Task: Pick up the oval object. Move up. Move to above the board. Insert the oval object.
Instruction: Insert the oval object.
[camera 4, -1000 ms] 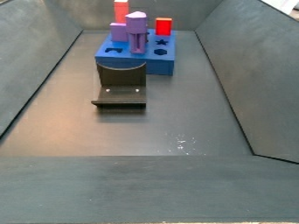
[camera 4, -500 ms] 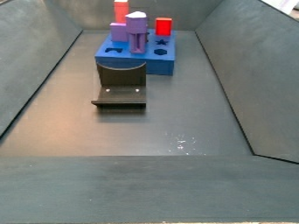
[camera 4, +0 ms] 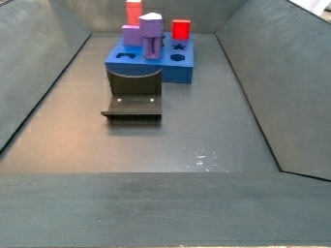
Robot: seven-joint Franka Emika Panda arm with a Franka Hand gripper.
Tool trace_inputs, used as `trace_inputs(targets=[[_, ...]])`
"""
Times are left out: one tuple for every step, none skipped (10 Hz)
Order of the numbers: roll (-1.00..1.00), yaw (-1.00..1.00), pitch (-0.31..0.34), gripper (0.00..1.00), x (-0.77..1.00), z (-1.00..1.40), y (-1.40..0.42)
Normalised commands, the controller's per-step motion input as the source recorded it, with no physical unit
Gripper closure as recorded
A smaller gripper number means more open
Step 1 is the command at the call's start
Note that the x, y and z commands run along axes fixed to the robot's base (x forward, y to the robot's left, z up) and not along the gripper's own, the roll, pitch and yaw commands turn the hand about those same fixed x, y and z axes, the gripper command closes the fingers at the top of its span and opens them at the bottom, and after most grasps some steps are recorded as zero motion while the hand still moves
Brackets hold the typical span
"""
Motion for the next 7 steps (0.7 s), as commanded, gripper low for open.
trace_inputs(targets=[[0.00,-0.85,0.000,1.00,0.10,-0.12,-0.13],[0.00,-1.00,0.000,1.00,0.00,-0.15,-0.09],[0.00,-1.00,-0.016,1.00,0.00,-0.16,-0.09],[0.00,-0.97,-0.070,1.00,0.05,-0.22,-0.09],[0.00,-0.95,-0.086,1.00,0.07,-0.28,-0.10],[0.04,-0.81,-0.149,1.00,0.20,-0.40,-0.15],[0.04,-0.31,-0.094,1.00,0.79,-0.41,-0.23]])
